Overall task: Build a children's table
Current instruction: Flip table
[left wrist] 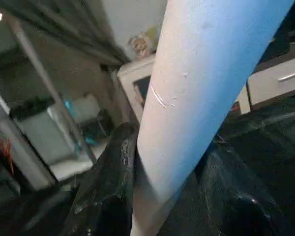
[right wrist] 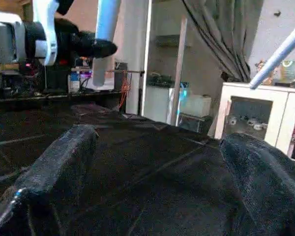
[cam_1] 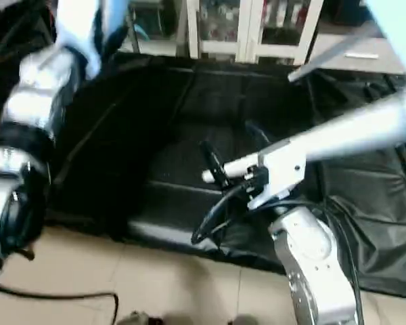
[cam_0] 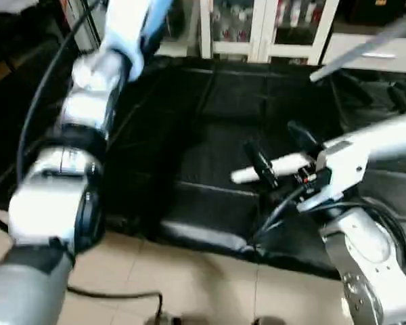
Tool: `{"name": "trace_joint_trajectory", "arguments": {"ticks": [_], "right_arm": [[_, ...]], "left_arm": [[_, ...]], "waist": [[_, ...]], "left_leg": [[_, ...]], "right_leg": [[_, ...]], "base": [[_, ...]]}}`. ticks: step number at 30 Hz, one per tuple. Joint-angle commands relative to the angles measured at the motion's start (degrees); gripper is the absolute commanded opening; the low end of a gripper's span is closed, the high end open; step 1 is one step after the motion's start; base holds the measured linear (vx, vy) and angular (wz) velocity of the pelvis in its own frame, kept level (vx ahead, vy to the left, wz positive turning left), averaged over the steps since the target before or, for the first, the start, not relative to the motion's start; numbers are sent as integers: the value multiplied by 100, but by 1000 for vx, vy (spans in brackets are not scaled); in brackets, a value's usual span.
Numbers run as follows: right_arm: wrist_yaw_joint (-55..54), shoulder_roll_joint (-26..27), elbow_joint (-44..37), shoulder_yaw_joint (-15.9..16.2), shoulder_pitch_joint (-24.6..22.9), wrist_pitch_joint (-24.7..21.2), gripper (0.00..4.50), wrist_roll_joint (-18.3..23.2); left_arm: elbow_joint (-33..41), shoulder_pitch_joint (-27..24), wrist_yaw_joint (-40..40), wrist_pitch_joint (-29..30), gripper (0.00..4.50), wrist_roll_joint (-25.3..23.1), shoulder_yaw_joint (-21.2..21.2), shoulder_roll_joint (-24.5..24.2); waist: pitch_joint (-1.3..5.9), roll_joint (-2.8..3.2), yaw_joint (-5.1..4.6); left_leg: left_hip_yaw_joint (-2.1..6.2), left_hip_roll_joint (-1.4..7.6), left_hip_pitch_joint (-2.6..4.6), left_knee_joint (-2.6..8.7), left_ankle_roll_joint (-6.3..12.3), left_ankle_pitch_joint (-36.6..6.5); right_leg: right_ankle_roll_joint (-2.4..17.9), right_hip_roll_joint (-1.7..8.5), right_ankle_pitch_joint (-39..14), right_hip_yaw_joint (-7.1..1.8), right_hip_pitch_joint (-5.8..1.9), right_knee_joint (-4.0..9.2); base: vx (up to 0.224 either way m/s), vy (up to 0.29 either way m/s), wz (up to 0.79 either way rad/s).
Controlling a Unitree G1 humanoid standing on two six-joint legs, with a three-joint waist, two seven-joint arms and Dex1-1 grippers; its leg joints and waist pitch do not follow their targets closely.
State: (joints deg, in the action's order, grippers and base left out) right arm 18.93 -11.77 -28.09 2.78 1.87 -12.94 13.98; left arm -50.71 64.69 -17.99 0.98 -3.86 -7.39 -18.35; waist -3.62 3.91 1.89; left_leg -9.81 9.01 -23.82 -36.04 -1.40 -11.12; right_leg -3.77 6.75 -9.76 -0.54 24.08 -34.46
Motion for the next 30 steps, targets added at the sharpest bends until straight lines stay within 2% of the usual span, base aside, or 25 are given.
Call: {"name": "trace_joint_trajectory", "arguments": {"ticks": [1, 2, 3, 5, 6, 8, 9, 10, 11, 12, 13, 14, 16, 17, 18, 19, 20, 24, 26, 30], "right_arm": [[17, -4, -74, 24, 12, 3, 450, 65], [22, -11, -74, 23, 6, 7, 450, 67], [25, -16, -73, 19, 4, 8, 450, 69], [22, -19, -79, 13, -2, 7, 450, 70], [17, -17, -91, 3, -23, 8, 450, 66], [16, -15, -96, 2, -32, 10, 450, 63], [13, -14, -106, -5, -59, 23, 450, 50], [13, -14, -106, -5, -59, 23, 450, 50], [11, -14, -107, -12, -67, 27, 450, 46], [11, -14, -107, -24, -75, 32, 450, 43], [11, -14, -108, -28, -76, 32, 450, 42], [17, -22, -106, -36, -67, 32, 450, 41], [24, -30, -99, -45, -58, 29, 450, 47], [32, -39, -92, -50, -53, 28, 450, 51], [41, -48, -92, -51, -51, 27, 450, 52], [43, -51, -91, -51, -50, 26, 450, 52], [66, -73, -87, -52, -37, 20, 450, 57], [115, -120, -68, -80, -2, 5, 450, 79], [129, -138, -68, -90, -7, 1, 450, 84], [139, -151, -78, -84, -20, -15, 450, 88]], "left_arm": [[672, 81, 220, 190, 154, 540, -491, -13], [1229, -186, 258, 465, 154, 583, -511, 9], [1470, -303, 267, 579, 154, 600, -510, 22], [1769, -465, 251, 664, 154, 618, -501, 38], [2243, -751, 212, 721, 154, 657, -488, 78], [2396, -850, 189, 719, 154, 676, -482, 91], [3017, -1271, 186, 916, 154, 742, -454, 170], [3017, -1271, 186, 916, 154, 742, -454, 170], [3381, -1528, 182, 1033, 154, 782, -430, 229], [4095, -2138, 224, 1440, 154, 896, -396, 417], [4338, -2376, 251, 1592, 154, 919, -376, 484], [4688, -2749, 360, 1870, 154, 926, -352, 602], [4859, -2948, 464, 2038, 154, 940, -361, 695], [4975, -3095, 536, 2181, 154, 951, -367, 767], [5020, -3158, 571, 2221, 154, 936, -362, 793], [5031, -3173, 579, 2231, 154, 933, -361, 799], [5098, -3264, 602, 2247, 154, 891, -333, 819], [5551, -3465, 774, 2523, 154, 660, -277, 836], [5699, -3576, 958, 2587, 153, 488, -245, 818], [5738, -3689, 1091, 2560, 151, 355, -198, 782]], "waist": [[558, -160, 21], [557, -151, 21], [561, -133, 27], [552, -153, 28], [554, -126, 35], [555, -137, 30], [558, -79, 39], [540, -120, 25], [566, -99, 33], [553, -94, 31], [544, -107, 25], [522, -122, 11], [514, -112, 5], [494, -159, -3], [479, -181, -11], [474, -162, -11], [461, -154, -11], [452, -168, -42], [451, -186, -54], [461, -210, -62]], "left_leg": [[36, 200, 173, 358, 855, 34], [33, 195, 159, 340, 936, 161], [34, 198, 160, 333, 942, 193], [34, 195, 134, 327, 1004, 255], [39, 205, 145, 327, 1010, 240], [32, 199, 141, 320, 1033, 242], [37, 204, 156, 319, 1017, 227], [35, 221, 137, 330, 1030, 231], [36, 225, 154, 320, 1024, 251], [33, 220, 151, 319, 1038, 246], [40, 261, 141, 338, 1048, 248], [18, 234, 123, 345, 1037, 118], [9, 248, 151, 362, 953, -167], [-1, 243, 147, 385, 850, -416], [-12, 245, 167, 409, 717, -681], [-7, 247, 170, 421, 644, -796], [-6, 251, 189, 449, 501, -1060], [33, 264, 173, 519, 109, -1389], [41, 258, 163, 526, 36, -1471], [41, 247, 151, 517, 28, -1412]], "right_leg": [[1829, 9, 499, 58, -309, 171], [1852, 1, 612, 63, -292, 163], [1857, 5, 626, 66, -290, 148], [1870, 14, 612, 78, -305, 154], [1871, 20, 561, 84, -304, 153], [1859, 9, 530, 90, -297, 163], [1858, 10, 499, 94, -283, 156], [1858, 12, 506, 102, -294, 169], [1864, 19, 525, 109, -300, 154], [1863, 8, 508, 113, -281, 166], [1894, 35, 509, 122, -309, 161], [1866, 24, 303, 131, -301, 189], [1817, 24, -49, 131, -289, 228], [1743, 22, -375, 128, -287, 265], [1633, 9, -695, 120, -256, 307], [1580, 6, -821, 120, -253, 308], [1444, -4, -1092, 117, -222, 342], [1106, -22, -1175, 121, -214, 347], [1025, -23, -1163, 121, -215, 351], [943, -21, -1061, 115, -219, 356]], "base": [[0, 0, 0], [0, 0, 0], [0, 0, 0], [0, 0, 0], [0, 0, 0], [0, 0, 0], [0, 0, 0], [0, 0, 0], [0, 0, 0], [0, 0, 0], [0, 0, 0], [0, 0, 0], [0, 0, 0], [0, 0, 0], [0, 0, 0], [0, 0, 0], [0, 0, 0], [0, 0, 0], [0, 0, 0], [0, 0, 0]]}}
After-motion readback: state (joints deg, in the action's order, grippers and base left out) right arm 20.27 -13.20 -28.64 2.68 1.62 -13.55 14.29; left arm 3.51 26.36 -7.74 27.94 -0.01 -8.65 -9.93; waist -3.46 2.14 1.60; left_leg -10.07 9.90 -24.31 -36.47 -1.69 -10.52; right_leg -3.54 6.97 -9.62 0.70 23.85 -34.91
